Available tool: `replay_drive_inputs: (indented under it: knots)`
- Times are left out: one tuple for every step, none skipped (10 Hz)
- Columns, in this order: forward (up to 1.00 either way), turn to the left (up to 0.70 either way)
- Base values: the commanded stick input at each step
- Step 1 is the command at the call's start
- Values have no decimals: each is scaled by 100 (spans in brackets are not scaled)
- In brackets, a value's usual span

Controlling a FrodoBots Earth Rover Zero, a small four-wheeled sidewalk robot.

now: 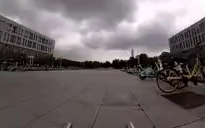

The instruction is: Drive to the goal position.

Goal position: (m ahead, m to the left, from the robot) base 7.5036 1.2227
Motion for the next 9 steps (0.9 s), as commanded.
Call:
replay_drive_inputs:
  knots:
    - [85, 1]
    - [85, 1]
    - [85, 1]
    - [85, -9]
    - [85, -33]
    - [85, -33]
    - [85, -33]
    - [85, -14]
    - [78, -4]
